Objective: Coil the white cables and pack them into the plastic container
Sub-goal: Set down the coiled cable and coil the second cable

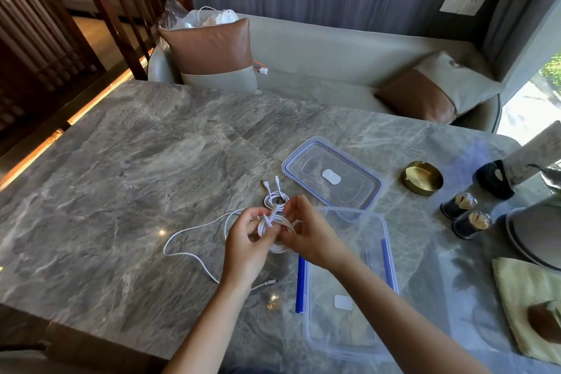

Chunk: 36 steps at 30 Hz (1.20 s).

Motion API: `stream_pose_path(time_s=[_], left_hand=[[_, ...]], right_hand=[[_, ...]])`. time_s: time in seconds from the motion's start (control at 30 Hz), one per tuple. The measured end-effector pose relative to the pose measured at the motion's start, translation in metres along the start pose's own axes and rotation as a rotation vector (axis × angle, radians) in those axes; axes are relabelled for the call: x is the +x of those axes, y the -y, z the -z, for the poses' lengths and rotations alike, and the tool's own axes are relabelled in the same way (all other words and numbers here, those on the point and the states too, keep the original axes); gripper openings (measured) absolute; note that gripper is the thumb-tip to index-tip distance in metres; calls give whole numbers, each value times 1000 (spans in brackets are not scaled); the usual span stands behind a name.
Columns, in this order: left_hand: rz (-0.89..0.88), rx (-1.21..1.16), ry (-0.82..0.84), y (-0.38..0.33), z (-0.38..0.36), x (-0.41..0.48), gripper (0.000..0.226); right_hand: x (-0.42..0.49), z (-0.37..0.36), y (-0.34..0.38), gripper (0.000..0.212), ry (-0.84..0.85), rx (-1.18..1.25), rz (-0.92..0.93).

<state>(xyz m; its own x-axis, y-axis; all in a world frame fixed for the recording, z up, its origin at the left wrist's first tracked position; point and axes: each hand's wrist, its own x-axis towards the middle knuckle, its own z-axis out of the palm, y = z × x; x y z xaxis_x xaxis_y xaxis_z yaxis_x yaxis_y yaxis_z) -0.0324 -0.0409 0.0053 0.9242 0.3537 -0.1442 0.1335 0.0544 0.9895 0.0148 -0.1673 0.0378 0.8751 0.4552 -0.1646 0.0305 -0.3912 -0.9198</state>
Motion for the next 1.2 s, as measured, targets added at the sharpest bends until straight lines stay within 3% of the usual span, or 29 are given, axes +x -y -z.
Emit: stream_pose_path(time_s=[0.27, 0.43, 0.6, 0.9, 1.1, 1.2], left_hand=[[68, 179, 93, -5, 12, 22, 31], [244, 96, 220, 4, 18, 28, 29], [283, 56, 322, 12, 23, 42, 22], [278, 97, 170, 39, 28, 84, 2], [331, 151, 18, 56, 36, 135, 15], [382, 271, 55, 65, 43, 166, 6]], right_hand=[[4, -6, -13, 25, 3, 371, -85], [11, -8, -23, 17, -48, 491, -200], [25, -11, -34, 9, -62, 633, -259], [71, -32, -53, 16, -133, 781, -395], [110, -39, -59, 17, -51, 962, -538], [117, -42, -66, 20, -38, 949, -586]])
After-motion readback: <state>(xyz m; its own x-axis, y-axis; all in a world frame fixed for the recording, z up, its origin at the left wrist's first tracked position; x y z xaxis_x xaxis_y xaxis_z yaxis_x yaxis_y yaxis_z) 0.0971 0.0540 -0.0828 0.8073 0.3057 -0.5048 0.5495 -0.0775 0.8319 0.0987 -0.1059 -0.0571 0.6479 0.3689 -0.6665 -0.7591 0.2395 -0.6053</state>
